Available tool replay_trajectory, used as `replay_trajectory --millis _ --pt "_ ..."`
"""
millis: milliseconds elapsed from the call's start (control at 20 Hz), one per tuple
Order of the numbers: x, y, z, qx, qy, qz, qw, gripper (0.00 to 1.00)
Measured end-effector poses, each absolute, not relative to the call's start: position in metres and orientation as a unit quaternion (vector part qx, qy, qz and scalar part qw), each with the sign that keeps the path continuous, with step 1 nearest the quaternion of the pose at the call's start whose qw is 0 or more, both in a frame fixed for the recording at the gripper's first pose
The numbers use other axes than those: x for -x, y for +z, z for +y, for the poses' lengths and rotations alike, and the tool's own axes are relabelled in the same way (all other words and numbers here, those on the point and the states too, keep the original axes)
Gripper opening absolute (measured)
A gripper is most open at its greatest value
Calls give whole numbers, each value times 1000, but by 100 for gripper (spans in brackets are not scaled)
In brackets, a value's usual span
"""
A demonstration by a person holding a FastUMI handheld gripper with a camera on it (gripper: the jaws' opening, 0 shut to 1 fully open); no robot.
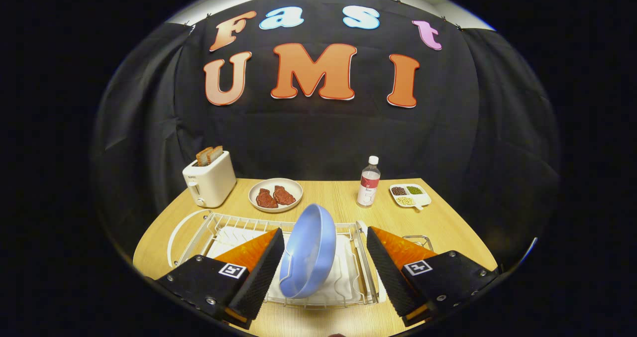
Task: Take the plate from the dish rack, then take the spoon from the basket and place it into the plate.
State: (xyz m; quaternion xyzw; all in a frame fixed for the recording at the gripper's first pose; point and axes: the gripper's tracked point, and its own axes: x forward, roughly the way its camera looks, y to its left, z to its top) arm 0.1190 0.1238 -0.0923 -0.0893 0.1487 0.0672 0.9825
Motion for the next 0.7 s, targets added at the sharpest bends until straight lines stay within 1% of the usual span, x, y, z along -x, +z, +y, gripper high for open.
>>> replay_trajectory --millis 200,350,550,650,700 --pt "-144 -118 125 88 53 193 976 99" --pt "-153 -143 127 81 47 243 965 99" --pt "-164 -164 133 78 42 277 957 99" --pt "-163 -173 140 79 45 294 952 93" --pt "-164 -177 141 84 42 299 950 85"
